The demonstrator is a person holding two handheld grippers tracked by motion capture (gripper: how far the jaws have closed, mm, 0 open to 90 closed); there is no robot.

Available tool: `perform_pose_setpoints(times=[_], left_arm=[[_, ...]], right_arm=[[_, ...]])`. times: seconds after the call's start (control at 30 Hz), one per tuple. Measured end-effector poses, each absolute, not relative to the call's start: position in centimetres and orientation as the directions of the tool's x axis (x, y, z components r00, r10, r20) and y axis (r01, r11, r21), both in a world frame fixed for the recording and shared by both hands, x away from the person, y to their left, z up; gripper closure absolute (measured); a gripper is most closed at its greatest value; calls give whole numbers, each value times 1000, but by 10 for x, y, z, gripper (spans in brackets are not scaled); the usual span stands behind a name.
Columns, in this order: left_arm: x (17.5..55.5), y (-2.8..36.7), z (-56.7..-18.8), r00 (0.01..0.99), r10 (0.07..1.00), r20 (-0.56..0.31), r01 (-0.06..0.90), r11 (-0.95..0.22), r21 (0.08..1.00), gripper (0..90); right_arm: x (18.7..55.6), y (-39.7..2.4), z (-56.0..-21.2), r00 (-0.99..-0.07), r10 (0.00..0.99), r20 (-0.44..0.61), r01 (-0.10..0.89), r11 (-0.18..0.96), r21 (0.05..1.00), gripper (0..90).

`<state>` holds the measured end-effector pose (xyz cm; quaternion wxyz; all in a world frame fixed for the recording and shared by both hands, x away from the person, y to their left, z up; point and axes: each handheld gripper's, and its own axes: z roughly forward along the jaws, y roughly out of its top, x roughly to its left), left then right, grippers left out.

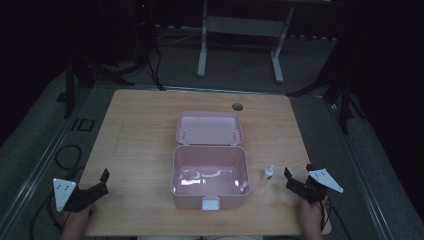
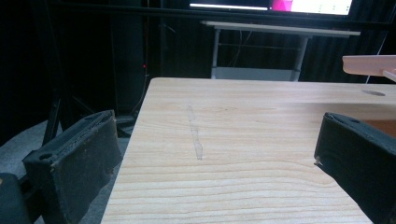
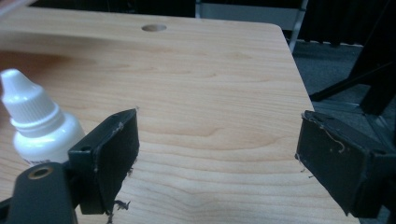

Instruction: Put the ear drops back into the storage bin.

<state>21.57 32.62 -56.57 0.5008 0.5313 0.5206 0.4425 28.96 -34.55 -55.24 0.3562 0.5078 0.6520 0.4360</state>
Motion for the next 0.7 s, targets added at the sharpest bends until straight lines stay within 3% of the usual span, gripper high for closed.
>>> perform_pose_setpoints(times=[0.3, 0.7], left_arm=[[216, 326, -566, 66, 997, -49, 110, 42, 993, 4], [215, 326, -566, 68, 996, -51, 110, 43, 993, 4]], right_arm=[[293, -344, -552, -259, 965, -35, 372, 133, 918, 127], [305, -347, -546, -301, 953, -7, 516, 169, 839, 126]])
